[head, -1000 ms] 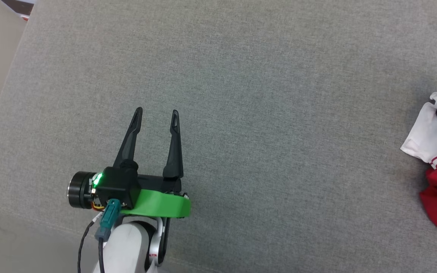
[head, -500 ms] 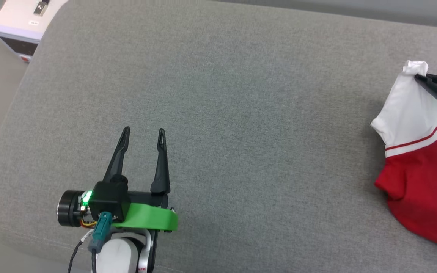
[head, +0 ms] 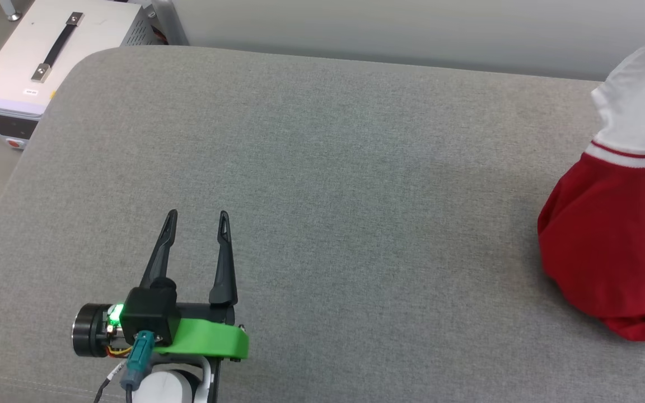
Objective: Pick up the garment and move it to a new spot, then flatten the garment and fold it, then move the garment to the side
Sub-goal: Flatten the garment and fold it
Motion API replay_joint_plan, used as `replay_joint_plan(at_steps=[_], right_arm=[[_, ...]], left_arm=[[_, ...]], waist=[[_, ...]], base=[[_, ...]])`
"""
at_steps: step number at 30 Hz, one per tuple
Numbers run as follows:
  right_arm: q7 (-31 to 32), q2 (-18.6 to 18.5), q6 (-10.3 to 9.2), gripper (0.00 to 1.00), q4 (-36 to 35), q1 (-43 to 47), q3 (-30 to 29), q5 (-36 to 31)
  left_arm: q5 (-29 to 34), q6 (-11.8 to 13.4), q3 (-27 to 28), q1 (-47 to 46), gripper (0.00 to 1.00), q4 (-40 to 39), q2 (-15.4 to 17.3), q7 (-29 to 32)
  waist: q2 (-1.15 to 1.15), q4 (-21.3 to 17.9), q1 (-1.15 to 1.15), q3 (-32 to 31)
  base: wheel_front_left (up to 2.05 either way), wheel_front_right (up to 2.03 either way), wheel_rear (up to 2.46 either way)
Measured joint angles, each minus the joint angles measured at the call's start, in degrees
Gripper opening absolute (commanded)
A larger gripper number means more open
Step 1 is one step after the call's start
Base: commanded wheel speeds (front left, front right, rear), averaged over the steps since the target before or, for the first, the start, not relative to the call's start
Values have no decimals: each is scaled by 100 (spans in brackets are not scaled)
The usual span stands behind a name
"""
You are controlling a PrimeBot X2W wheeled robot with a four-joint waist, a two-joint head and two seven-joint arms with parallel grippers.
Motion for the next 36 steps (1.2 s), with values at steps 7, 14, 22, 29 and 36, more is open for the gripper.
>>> replay_joint_plan(at_steps=[7,14,22,29,36], right_arm=[[380,159,0,0,-965,446,-943,-125],[750,410,0,0,-1463,498,-713,-107],[904,1048,0,0,-773,-748,1274,-40],[921,1815,0,0,561,-1876,3247,64],[798,2527,1,0,1995,-2464,4962,335]], left_arm=[[33,-42,-5,60,100,-12,0,0],[26,-41,-67,52,100,-49,0,0],[-69,-3,-271,-175,100,-78,0,0],[-247,122,-475,-372,100,-74,1,0],[-385,264,-683,-533,100,-68,0,0]], waist=[[0,-12,0,-95],[0,115,0,-1],[0,371,0,299],[0,631,0,630],[0,876,0,975]], base=[[0,0,0],[0,0,0],[0,0,0],[0,0,0],[0,0,0]])
